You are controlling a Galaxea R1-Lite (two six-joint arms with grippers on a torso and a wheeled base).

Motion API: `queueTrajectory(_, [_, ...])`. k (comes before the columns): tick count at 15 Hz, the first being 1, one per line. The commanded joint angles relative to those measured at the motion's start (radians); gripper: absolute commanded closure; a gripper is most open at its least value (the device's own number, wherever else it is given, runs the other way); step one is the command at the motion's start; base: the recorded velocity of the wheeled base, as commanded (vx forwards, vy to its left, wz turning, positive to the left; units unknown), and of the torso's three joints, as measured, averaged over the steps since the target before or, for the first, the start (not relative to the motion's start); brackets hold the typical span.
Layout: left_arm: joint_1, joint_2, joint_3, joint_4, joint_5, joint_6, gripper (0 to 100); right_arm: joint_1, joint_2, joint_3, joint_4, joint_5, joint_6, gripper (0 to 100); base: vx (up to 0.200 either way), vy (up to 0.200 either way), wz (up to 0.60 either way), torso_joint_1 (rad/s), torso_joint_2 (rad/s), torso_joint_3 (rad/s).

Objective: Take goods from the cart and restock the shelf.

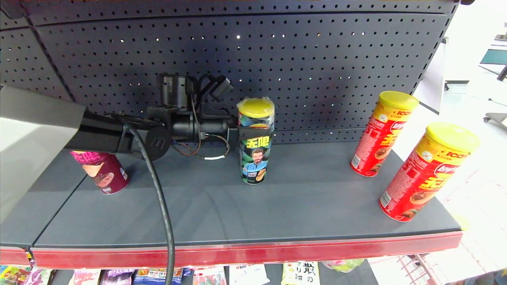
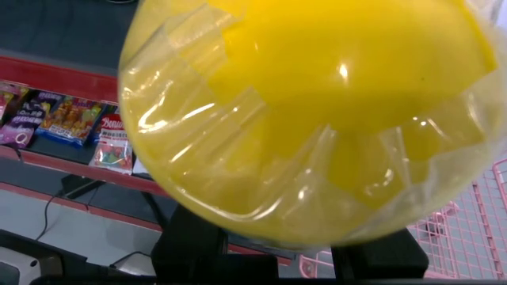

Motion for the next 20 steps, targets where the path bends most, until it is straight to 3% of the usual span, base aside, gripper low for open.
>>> queueTrajectory(1, [-0.006, -0.040, 0.026, 0.002, -0.003, -0.005, 100, 0.000, 0.003, -0.001, 0.000, 0.000, 0.000, 100, 0.000, 0.000, 0.00, 0.000, 0.00, 0.000])
queueTrajectory(6, [-0.027, -0.203, 0.261, -0.010, -0.014, 0.003, 100, 0.003, 0.017, -0.010, -0.002, 0.002, 0.000, 100, 0.000, 0.000, 0.00, 0.000, 0.00, 0.000])
queueTrajectory(11, [-0.057, -0.268, 0.451, -0.136, -0.012, 0.000, 100, 0.006, 0.032, -0.012, -0.005, 0.003, 0.000, 100, 0.000, 0.000, 0.00, 0.000, 0.00, 0.000])
queueTrajectory(15, [-0.057, -0.314, 0.537, -0.167, -0.012, -0.006, 100, 0.006, 0.032, -0.012, -0.003, 0.003, 0.000, 100, 0.000, 0.000, 0.00, 0.000, 0.00, 0.000])
queueTrajectory(20, [-0.057, -0.350, 0.575, -0.168, -0.012, -0.008, 100, 0.006, 0.034, -0.009, -0.003, 0.003, 0.000, 100, 0.000, 0.000, 0.00, 0.000, 0.00, 0.000])
